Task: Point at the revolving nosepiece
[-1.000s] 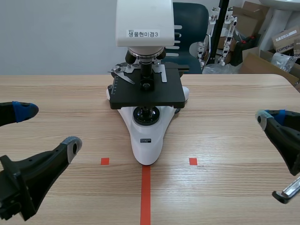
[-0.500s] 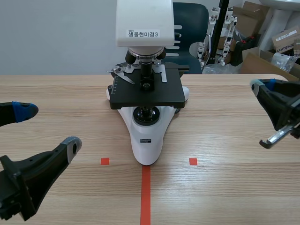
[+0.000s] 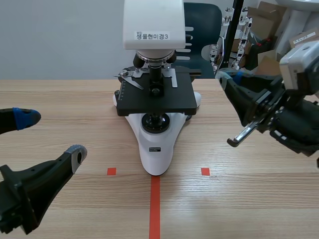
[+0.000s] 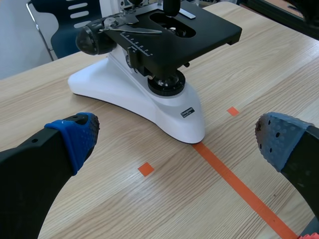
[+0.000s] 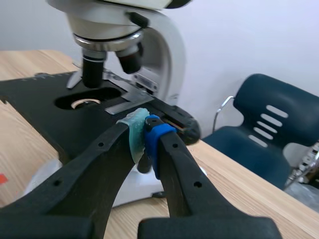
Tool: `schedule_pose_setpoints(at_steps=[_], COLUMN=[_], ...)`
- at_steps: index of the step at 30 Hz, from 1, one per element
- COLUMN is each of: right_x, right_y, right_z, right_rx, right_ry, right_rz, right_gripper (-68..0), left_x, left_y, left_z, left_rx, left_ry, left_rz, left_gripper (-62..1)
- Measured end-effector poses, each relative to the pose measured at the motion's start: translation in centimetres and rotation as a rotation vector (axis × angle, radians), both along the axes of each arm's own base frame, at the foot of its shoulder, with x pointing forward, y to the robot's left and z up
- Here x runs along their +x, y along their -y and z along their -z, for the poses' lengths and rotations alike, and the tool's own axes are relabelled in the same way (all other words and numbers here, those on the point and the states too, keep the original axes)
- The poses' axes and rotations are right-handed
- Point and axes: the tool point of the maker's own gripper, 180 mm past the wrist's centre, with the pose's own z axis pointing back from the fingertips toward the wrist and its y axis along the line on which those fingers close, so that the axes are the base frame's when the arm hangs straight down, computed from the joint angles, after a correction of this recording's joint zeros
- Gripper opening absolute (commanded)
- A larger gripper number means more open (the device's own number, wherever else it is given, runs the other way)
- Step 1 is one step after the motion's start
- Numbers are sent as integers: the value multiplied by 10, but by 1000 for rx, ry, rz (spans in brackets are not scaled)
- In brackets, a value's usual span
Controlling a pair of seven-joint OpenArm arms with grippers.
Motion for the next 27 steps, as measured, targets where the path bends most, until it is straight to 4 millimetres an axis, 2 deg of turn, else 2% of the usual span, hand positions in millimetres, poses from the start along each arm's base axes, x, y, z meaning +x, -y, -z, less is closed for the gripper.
schedule_pose_setpoints(at_steps=[6, 10, 20, 27], right_x=[-6, -9, -18, -22], right_y=[-32, -47, -57, -56], right_z=[3, 5, -8, -7], right_rx=[21, -13, 40, 49], right_ry=[10, 52, 135, 139], right_rz=[-54, -59, -74, -70], right_gripper=[-669, -669, -669, -669], left_x=[0, 0, 0, 0], left_y=[0, 0, 0, 0], left_z=[0, 0, 0, 0], left_rx=[0, 0, 0, 0], left_ry=[0, 0, 0, 0], left_rz=[0, 0, 0, 0], left_gripper=[14, 14, 14, 14])
